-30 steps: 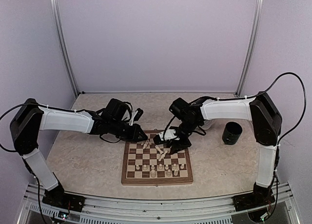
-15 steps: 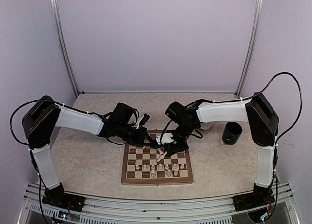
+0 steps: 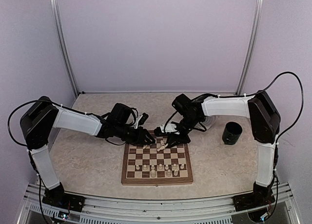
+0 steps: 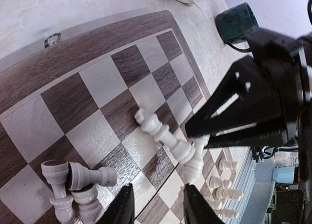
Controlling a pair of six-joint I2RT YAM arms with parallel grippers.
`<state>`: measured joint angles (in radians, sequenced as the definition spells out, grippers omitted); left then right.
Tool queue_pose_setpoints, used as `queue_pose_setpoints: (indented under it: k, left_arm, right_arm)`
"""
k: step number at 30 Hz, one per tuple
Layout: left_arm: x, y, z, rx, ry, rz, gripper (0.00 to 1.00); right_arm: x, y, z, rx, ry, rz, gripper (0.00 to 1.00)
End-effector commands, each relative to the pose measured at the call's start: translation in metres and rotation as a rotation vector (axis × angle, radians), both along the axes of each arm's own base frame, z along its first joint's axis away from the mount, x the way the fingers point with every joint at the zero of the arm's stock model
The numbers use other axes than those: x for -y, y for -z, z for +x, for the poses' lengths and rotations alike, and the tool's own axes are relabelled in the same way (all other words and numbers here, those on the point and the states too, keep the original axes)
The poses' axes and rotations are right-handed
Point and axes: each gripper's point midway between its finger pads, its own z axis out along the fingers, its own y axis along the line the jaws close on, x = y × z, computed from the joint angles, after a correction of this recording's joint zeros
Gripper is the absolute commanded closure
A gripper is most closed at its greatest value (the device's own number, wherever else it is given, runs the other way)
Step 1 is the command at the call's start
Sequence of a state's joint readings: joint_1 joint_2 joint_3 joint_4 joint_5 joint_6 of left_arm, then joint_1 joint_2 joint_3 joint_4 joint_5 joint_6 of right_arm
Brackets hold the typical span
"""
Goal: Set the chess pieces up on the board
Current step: Pick up the chess pile from the chessboard, then pass from the right arm to the left
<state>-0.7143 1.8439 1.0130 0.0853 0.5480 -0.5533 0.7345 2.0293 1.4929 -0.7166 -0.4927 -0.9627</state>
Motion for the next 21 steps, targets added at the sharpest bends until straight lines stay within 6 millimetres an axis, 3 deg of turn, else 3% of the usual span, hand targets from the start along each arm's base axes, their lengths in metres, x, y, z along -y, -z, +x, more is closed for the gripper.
queue_pose_setpoints:
  k: [1,5,12,21]
  left_arm:
    - [-0.002,-0.029,-0.003,0.094,0.019,-0.058,0.59]
    - [0.003,-0.035,-0.010,0.110,0.048,-0.078,0.48]
    - [0.018,-0.035,-0.017,0.086,0.085,-0.119,0.56]
    - [0.018,-0.032,-0.017,0.069,0.076,-0.125,0.53]
  right_arm:
    - [-0.009,-0.034,0.008,-0.053,0.031,0.119,0.91]
    - [-0.010,-0.039,0.012,-0.083,0.058,0.150,0.91]
    - [-0.013,-0.041,0.017,-0.104,0.095,0.166,0.91]
    - [-0.011,-0.046,0.024,-0.125,0.142,0.195,0.91]
